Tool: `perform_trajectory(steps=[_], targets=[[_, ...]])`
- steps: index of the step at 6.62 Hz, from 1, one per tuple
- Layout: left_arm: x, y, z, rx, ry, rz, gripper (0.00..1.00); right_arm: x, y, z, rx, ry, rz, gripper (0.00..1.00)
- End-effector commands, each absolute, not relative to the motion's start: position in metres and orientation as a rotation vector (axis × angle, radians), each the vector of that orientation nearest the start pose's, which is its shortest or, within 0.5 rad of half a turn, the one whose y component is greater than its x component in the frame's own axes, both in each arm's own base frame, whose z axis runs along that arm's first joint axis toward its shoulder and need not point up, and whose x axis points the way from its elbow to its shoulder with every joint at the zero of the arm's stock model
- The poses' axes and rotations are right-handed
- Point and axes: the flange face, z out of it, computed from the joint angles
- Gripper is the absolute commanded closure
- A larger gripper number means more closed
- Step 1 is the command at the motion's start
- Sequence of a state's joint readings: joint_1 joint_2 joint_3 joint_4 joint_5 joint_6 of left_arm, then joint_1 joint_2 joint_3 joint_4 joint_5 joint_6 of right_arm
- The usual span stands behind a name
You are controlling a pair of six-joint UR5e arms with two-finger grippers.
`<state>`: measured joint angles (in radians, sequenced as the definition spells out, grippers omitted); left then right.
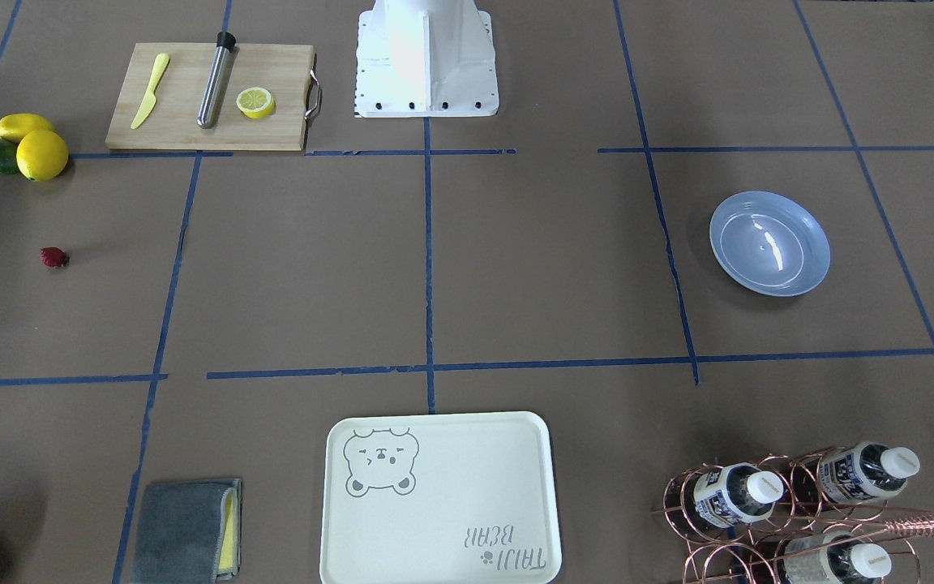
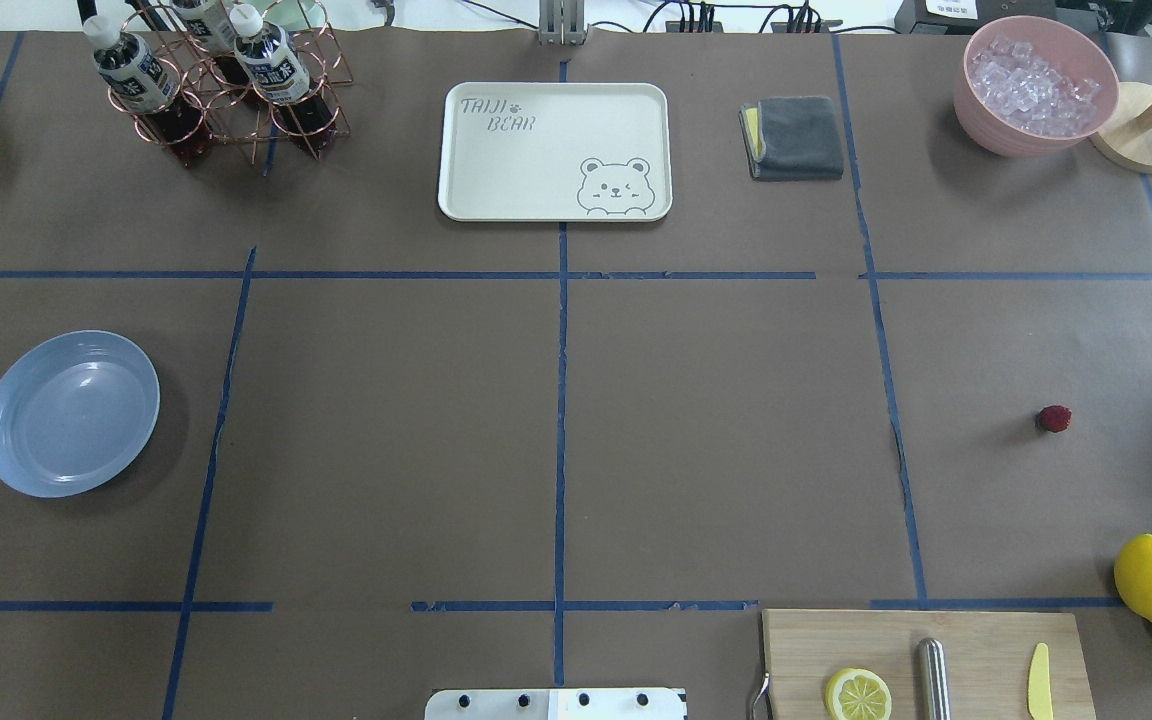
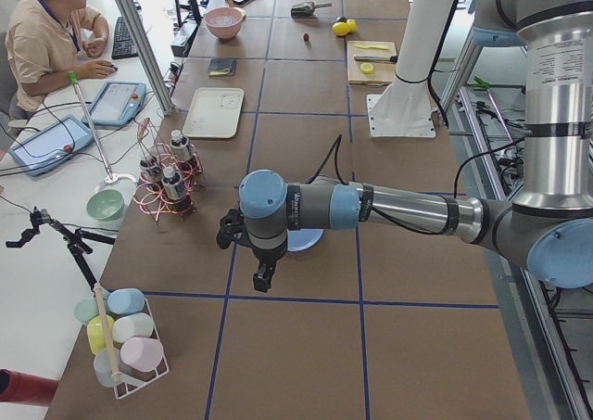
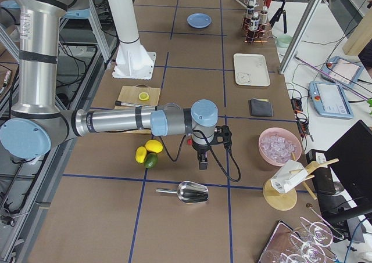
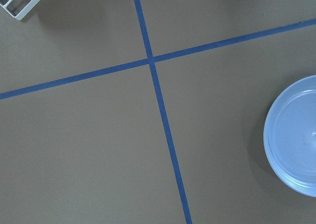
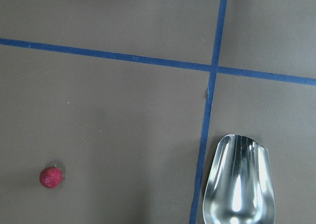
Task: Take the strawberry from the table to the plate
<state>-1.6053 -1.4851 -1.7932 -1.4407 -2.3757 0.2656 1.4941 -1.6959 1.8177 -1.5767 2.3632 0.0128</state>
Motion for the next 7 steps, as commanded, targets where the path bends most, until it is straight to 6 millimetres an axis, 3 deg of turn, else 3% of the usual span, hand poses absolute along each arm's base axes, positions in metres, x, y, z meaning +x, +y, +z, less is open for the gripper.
perform_trajectory(steps=[1,4,5,7], targets=[[-0.075,-0.453,0.616,0.194,0.804,0.252,0.0,0.027,-0.446,0.594,0.071,-0.806,-0.106,0.0],[-0.055,-0.45,0.624,0.196,0.84,0.286,0.0,0.027,-0.445,0.594,0.071,-0.812,-0.104,0.0],[-0.034,-0.452,0.622,0.16,0.883,0.285,0.0,0.027,-0.445,0.594,0.071,-0.812,-0.104,0.0],[0.028,-0.459,0.611,0.081,0.905,0.156,0.0,0.027,-0.445,0.594,0.069,-0.812,-0.099,0.0]])
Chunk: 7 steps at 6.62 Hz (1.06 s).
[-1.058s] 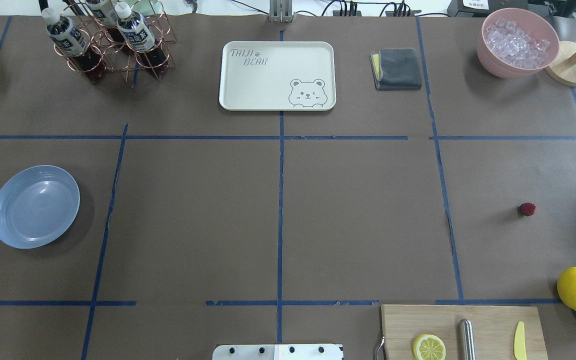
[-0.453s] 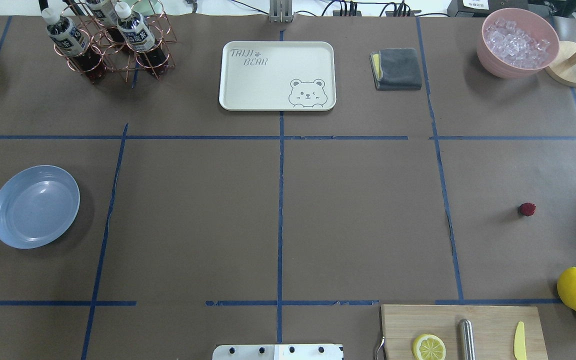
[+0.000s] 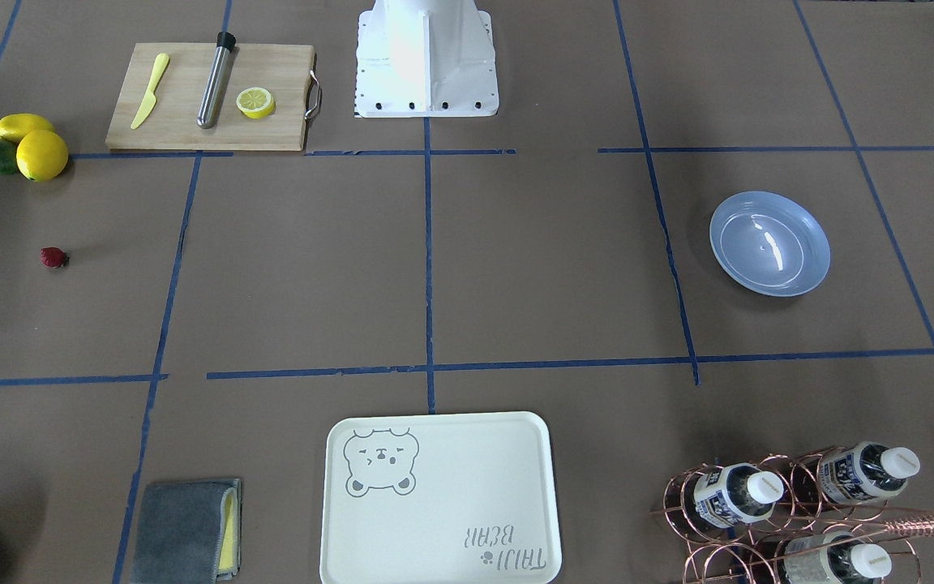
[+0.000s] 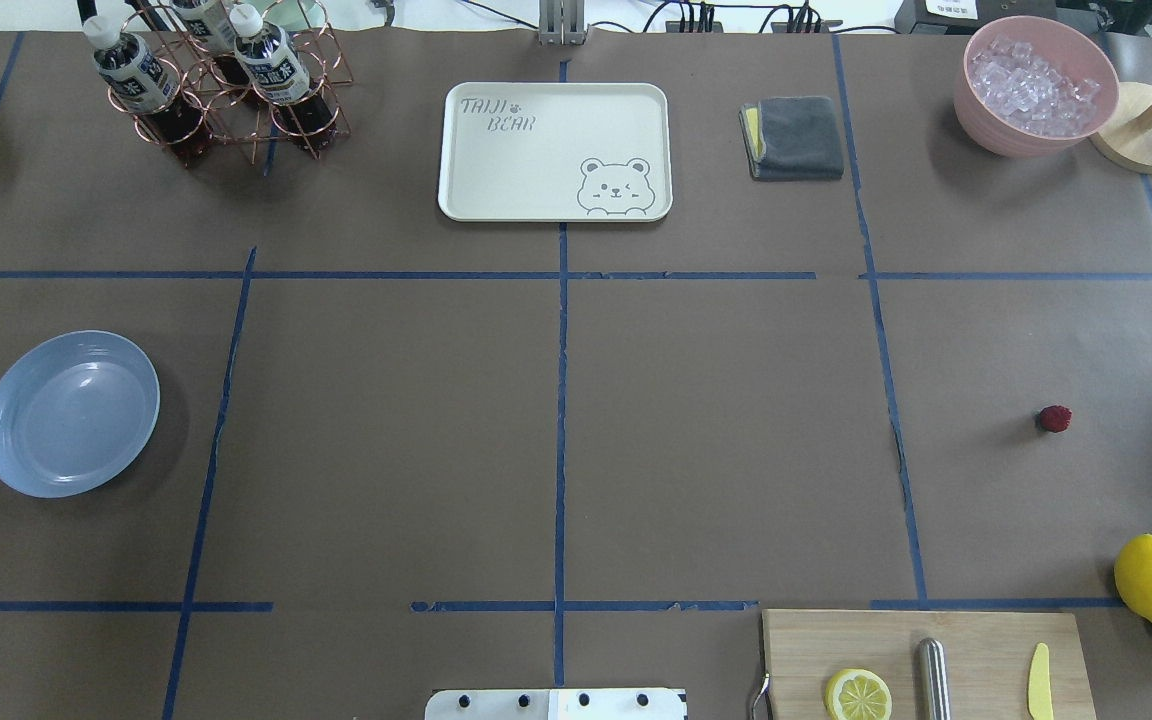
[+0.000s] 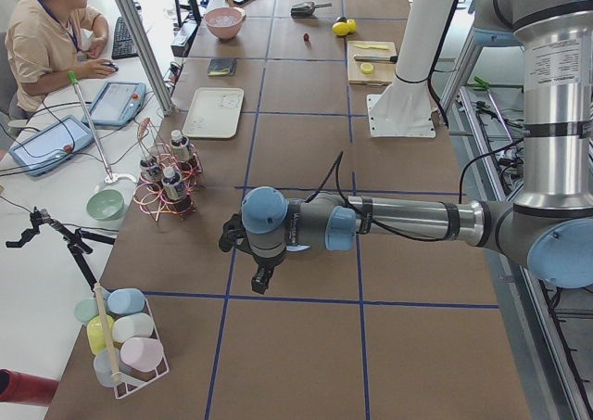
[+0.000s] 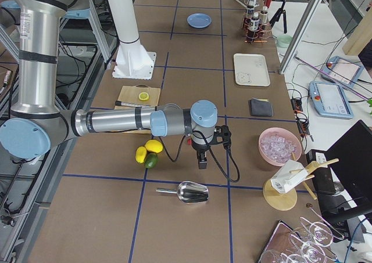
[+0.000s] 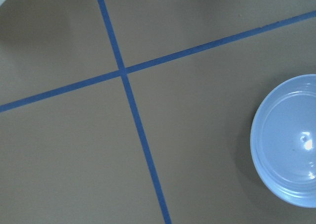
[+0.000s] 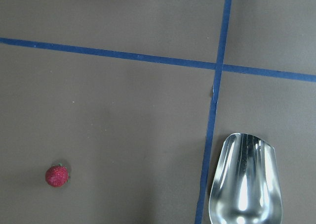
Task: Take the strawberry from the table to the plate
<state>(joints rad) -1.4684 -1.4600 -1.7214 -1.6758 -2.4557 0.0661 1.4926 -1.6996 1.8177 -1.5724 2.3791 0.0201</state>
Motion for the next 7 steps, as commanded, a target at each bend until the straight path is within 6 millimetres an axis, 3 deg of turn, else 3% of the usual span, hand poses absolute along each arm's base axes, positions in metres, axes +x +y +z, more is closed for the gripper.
perform_trajectory(steps=[1,3,5,7], targets=[[0.064,-0.458,0.605,0.052,0.92,0.131,0.0,0.027,-0.445,0.594,0.069,-0.812,-0.099,0.0],[0.114,-0.452,0.623,0.038,0.912,0.13,0.0,0.027,-0.445,0.595,0.068,-0.811,-0.099,0.0],[0.132,-0.446,0.655,0.057,0.925,0.133,0.0,0.024,-0.446,0.595,0.072,-0.809,-0.114,0.0],[0.166,-0.438,0.659,0.023,0.919,0.171,0.0,0.017,-0.447,0.593,0.068,-0.809,-0.131,0.0]])
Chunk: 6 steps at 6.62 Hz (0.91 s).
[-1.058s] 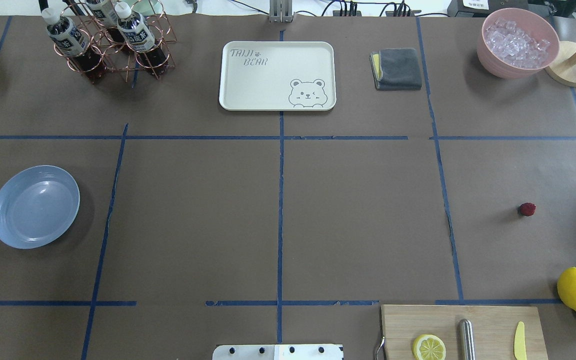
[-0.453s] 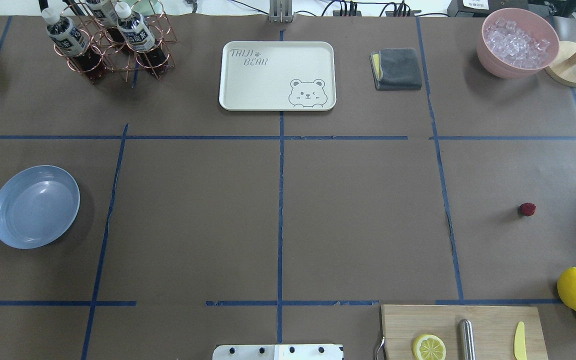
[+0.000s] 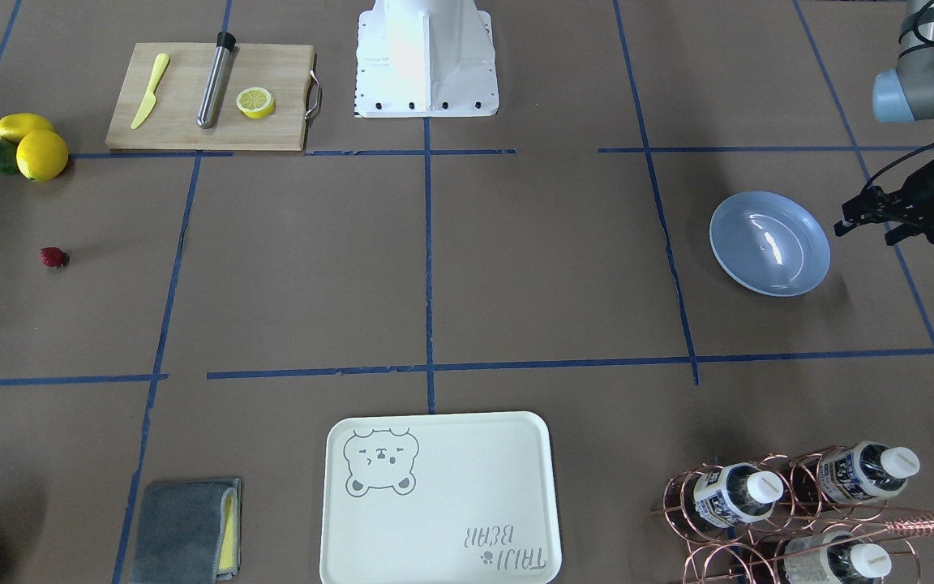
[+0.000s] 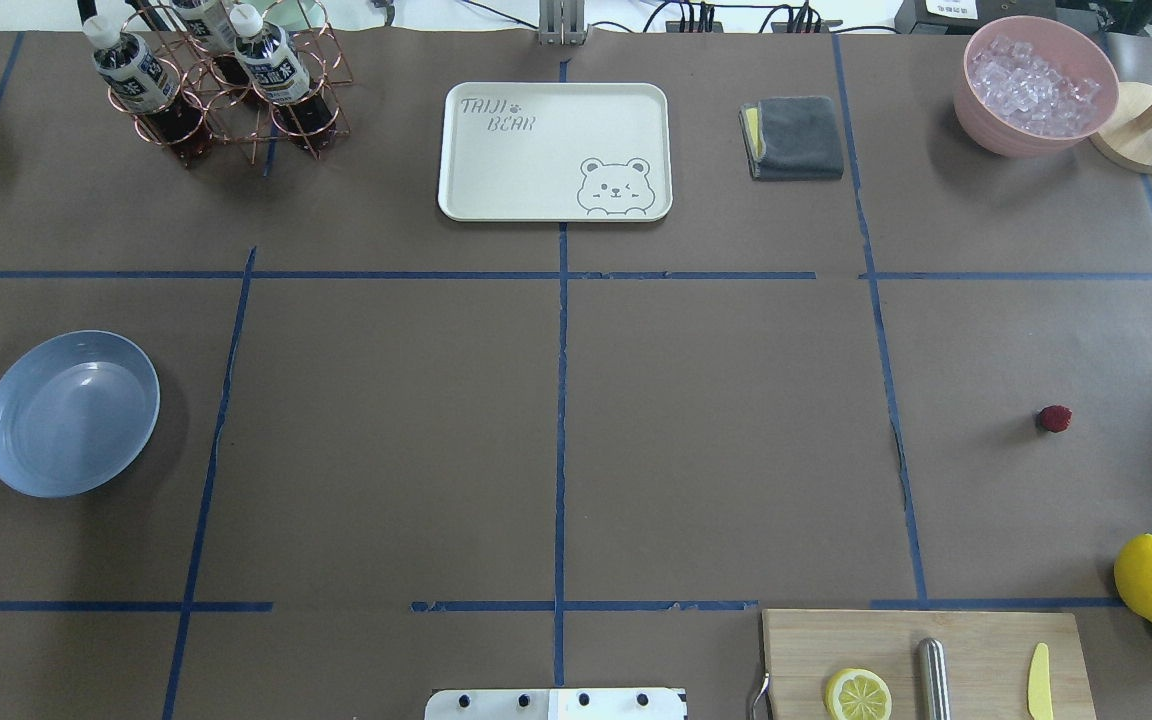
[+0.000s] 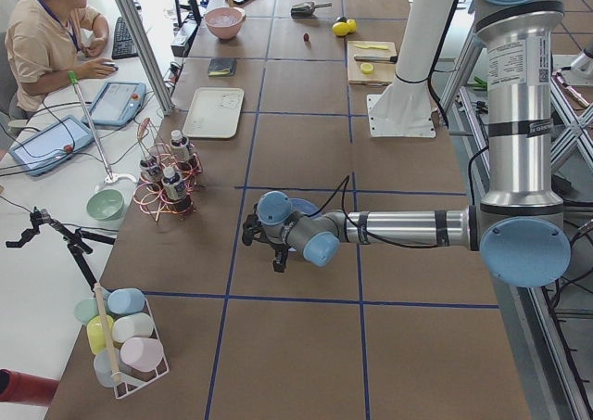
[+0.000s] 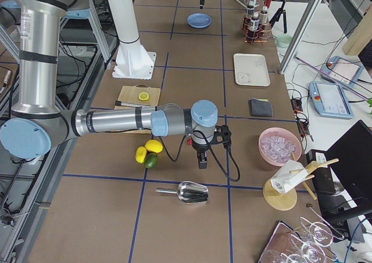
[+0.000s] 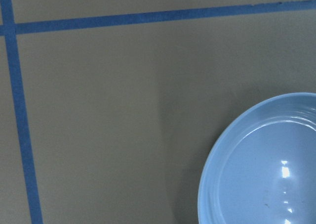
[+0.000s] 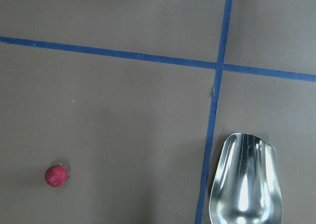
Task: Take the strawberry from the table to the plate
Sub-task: 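Reach the left gripper to the light blue plate rim and grasp it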
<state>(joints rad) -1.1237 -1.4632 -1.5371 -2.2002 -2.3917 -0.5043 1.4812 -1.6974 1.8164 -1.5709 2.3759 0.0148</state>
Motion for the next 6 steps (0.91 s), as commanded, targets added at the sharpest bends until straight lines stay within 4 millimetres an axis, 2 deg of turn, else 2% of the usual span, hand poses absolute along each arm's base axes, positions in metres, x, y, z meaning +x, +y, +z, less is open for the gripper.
perform_trajectory(steps=[1,3,6], targets=[[0.17,-0.44,0.656,0.026,0.92,0.177,0.0,0.014,-0.447,0.593,0.067,-0.809,-0.137,0.0],[0.178,-0.438,0.655,0.019,0.921,0.194,0.03,0.012,-0.447,0.589,0.072,-0.809,-0.146,0.0],[0.19,-0.451,0.656,0.018,0.92,0.204,0.1,0.006,-0.448,0.589,0.086,-0.808,-0.165,0.0]])
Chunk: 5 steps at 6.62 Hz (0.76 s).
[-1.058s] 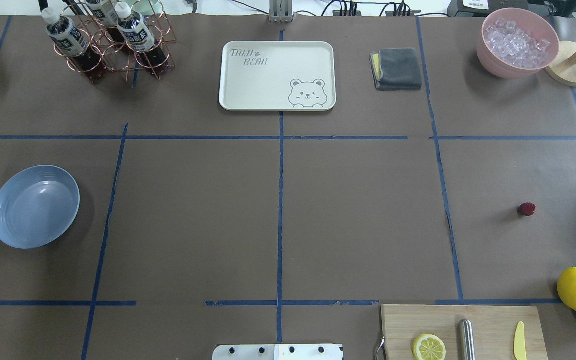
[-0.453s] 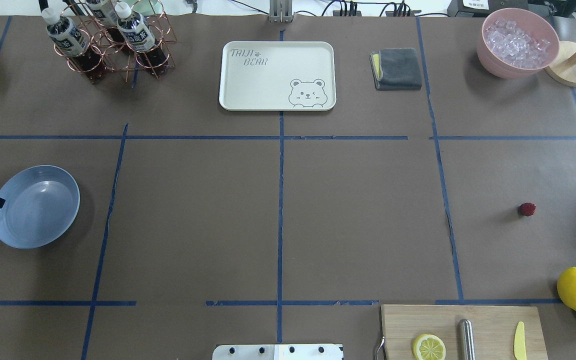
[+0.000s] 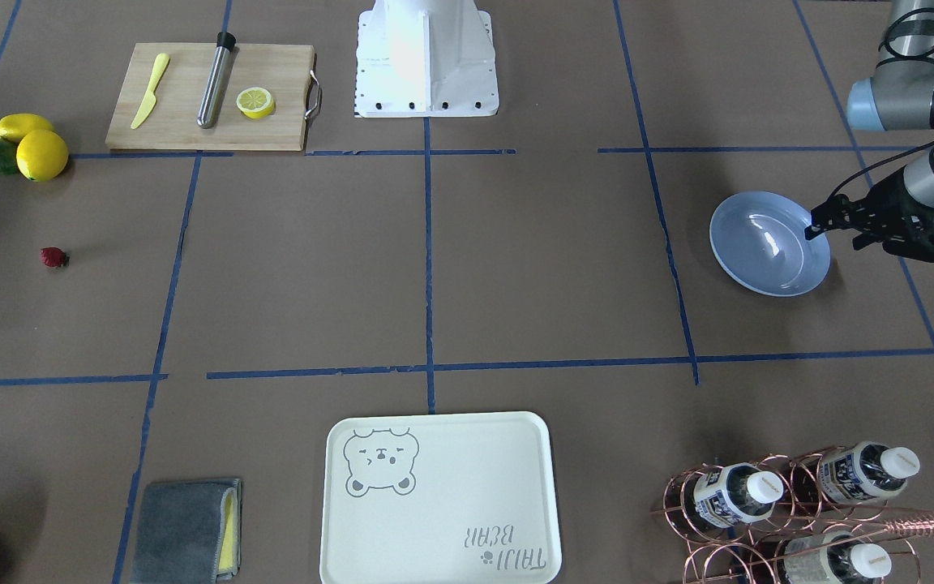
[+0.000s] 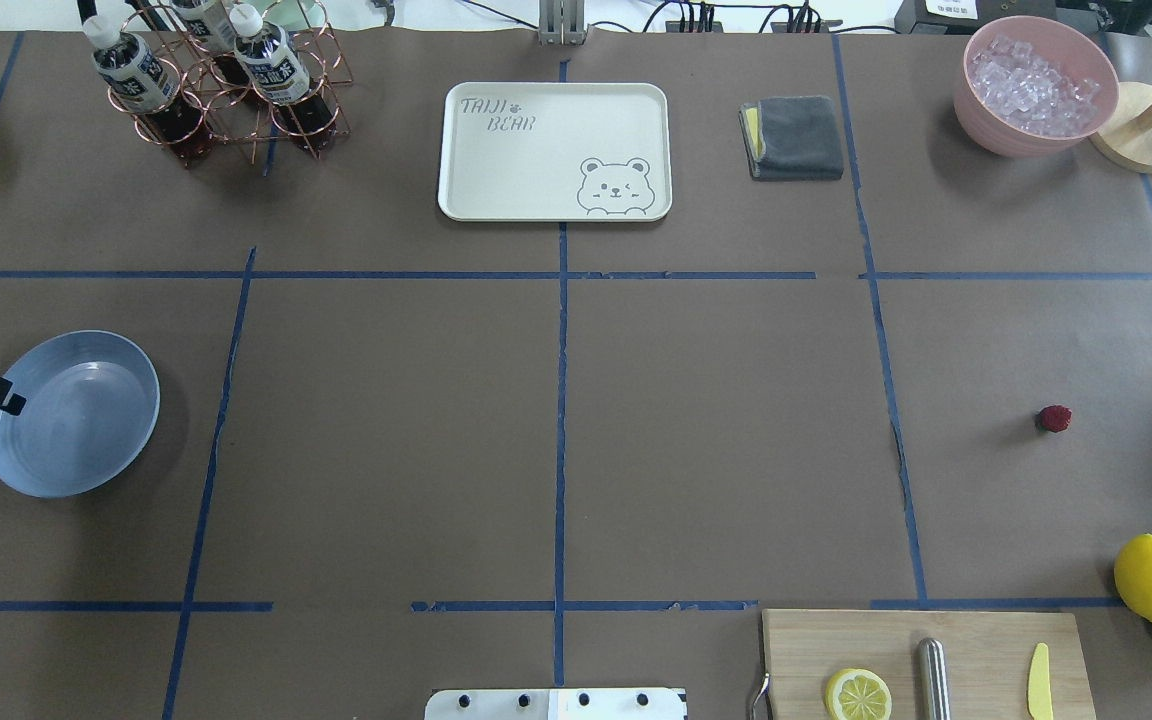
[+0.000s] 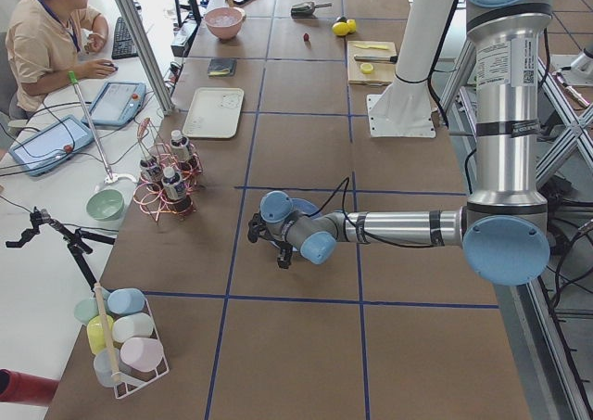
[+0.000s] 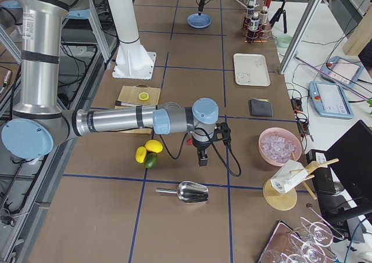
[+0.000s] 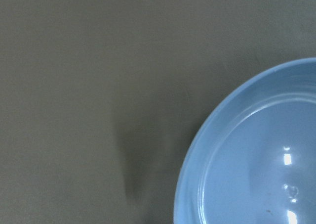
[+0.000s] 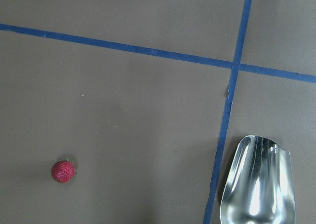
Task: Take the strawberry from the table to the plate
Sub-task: 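Reach the left gripper to the light blue plate rim and grasp it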
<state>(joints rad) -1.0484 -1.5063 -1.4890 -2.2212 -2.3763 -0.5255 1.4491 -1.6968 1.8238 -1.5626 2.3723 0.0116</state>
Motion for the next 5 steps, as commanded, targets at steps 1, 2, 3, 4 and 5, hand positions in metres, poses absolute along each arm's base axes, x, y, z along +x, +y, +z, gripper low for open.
perform_trajectory(steps=[1,2,3,4,5], targets=[[0.191,-0.4501,0.6576,0.015,0.918,0.204,0.21,0.0055,-0.4483,0.5891,0.085,-0.809,-0.165,0.0],[0.1932,-0.4495,0.66,0.009,0.916,0.207,0.24,0.0055,-0.4483,0.5891,0.084,-0.81,-0.164,0.0],[0.196,-0.4483,0.66,0.006,0.917,0.212,0.24,0.0056,-0.4477,0.5898,0.082,-0.81,-0.162,0.0],[0.1987,-0.4471,0.66,0.003,0.917,0.218,0.32,0.0055,-0.4476,0.5897,0.081,-0.811,-0.161,0.0],[0.1988,-0.4471,0.66,0.003,0.917,0.218,0.5,0.0055,-0.4476,0.5897,0.081,-0.811,-0.161,0.0]])
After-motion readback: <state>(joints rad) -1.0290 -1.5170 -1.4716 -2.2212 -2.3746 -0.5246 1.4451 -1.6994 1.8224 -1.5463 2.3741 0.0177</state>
